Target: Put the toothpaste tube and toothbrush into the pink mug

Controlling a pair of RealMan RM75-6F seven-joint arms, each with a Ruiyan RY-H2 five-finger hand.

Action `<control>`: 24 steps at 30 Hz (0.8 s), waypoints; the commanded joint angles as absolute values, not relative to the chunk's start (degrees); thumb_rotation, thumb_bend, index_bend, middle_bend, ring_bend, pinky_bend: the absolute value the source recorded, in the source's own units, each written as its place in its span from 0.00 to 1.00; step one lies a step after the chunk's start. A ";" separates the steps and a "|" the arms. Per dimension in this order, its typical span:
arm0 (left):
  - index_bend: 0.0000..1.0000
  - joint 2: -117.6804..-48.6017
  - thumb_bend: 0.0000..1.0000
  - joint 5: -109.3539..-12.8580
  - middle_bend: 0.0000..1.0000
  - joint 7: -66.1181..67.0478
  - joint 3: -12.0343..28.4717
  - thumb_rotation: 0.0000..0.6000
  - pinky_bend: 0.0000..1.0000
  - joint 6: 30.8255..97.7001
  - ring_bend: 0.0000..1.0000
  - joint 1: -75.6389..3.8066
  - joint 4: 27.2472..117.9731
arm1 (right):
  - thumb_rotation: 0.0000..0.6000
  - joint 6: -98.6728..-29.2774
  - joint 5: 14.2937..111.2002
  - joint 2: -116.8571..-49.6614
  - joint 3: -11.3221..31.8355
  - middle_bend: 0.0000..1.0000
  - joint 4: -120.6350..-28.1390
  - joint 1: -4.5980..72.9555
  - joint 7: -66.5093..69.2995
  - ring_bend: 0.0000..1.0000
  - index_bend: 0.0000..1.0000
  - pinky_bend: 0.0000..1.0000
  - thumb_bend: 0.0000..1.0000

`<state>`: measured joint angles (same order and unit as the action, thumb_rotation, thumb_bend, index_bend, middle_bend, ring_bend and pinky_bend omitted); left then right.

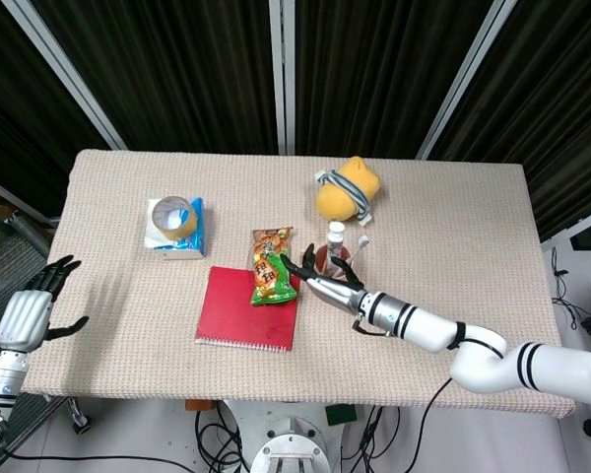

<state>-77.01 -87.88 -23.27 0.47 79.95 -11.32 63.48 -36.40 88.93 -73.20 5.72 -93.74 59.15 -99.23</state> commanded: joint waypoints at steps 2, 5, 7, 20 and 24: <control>0.11 -76.95 0.16 -87.88 0.05 -23.13 0.47 1.00 0.22 79.86 0.09 -11.36 63.57 | 1.00 -38.53 89.66 -72.21 6.03 0.29 -95.44 58.88 -98.07 0.00 0.28 0.00 0.52; 0.11 -76.83 0.16 -87.77 0.05 -23.01 0.52 1.00 0.22 79.74 0.09 -11.36 63.65 | 1.00 -42.38 90.72 -70.63 7.15 0.29 -98.06 57.99 -95.98 0.00 0.25 0.00 0.52; 0.11 -76.71 0.16 -87.67 0.05 -22.93 0.60 1.00 0.22 79.76 0.09 -11.35 63.78 | 1.00 -46.17 91.42 -69.01 8.13 0.28 -100.51 56.65 -94.03 0.00 0.24 0.00 0.52; 0.11 -75.39 0.16 -88.21 0.05 -19.94 0.87 1.00 0.22 80.63 0.09 -11.52 66.89 | 1.00 -83.20 80.82 -60.64 9.62 0.17 -112.40 29.98 -51.97 0.00 0.13 0.00 0.48; 0.11 -74.15 0.16 -88.28 0.05 -17.40 1.17 1.00 0.22 81.43 0.09 -11.42 69.63 | 1.00 -86.58 76.75 -58.74 5.80 0.02 -108.73 20.32 -27.53 0.00 0.00 0.00 0.39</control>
